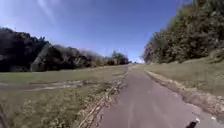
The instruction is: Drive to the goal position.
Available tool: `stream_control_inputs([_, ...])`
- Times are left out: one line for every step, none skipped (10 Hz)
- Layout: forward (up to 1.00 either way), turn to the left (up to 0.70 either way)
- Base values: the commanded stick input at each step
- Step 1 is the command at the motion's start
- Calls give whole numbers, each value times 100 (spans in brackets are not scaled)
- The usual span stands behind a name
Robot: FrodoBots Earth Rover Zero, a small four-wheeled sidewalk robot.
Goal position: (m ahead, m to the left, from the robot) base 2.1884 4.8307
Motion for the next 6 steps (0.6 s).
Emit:
stream_control_inputs([85,-27])
stream_control_inputs([85,-24])
stream_control_inputs([85,-7])
stream_control_inputs([85,0])
stream_control_inputs([85,0])
stream_control_inputs([85,0])
